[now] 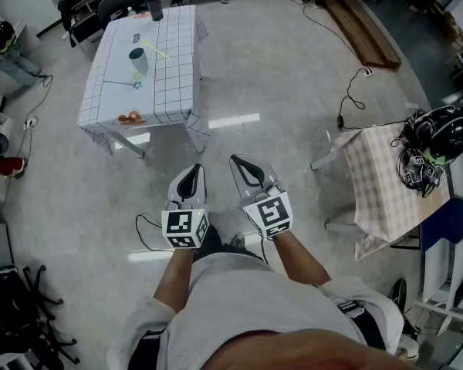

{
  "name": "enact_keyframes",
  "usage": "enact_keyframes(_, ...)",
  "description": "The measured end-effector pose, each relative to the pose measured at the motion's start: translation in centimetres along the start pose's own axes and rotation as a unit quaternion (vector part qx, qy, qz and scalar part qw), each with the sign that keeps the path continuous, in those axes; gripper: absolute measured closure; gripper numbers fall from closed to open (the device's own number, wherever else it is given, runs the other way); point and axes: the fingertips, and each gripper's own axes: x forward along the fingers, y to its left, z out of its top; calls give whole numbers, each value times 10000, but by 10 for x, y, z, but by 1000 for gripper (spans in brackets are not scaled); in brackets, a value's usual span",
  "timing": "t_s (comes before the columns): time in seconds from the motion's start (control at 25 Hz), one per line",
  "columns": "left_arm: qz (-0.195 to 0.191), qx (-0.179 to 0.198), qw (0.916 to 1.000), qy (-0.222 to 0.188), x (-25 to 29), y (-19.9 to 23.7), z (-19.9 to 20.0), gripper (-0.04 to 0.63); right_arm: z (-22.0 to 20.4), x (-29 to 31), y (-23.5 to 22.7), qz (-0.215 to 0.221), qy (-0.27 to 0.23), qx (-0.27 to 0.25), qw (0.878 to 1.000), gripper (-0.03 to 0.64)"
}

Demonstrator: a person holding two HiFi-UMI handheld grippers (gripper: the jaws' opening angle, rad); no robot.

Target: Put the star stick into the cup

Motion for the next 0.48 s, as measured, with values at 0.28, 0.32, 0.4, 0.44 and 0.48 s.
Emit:
enact_keyframes(0.28,77,-61,9999,-47,37,84,13,592,8,95,15,204,58,-66,9998,618)
enact_keyframes(0.32,65,-47,9999,-62,43,96,18,592,11,108,16,217,81,-83,9997,618)
enact_keyframes(0.4,29,14,10000,-73,56,120,29,592,18,135,16,261,104,-104,9996,618)
enact_keyframes(0.44,8,48,10000,-69,62,132,34,592,21,149,16,307,125,-85,9994,618)
enact_keyframes(0.48,-7,85,9999,-63,67,145,39,592,23,163,16,358,176,-52,9992,618)
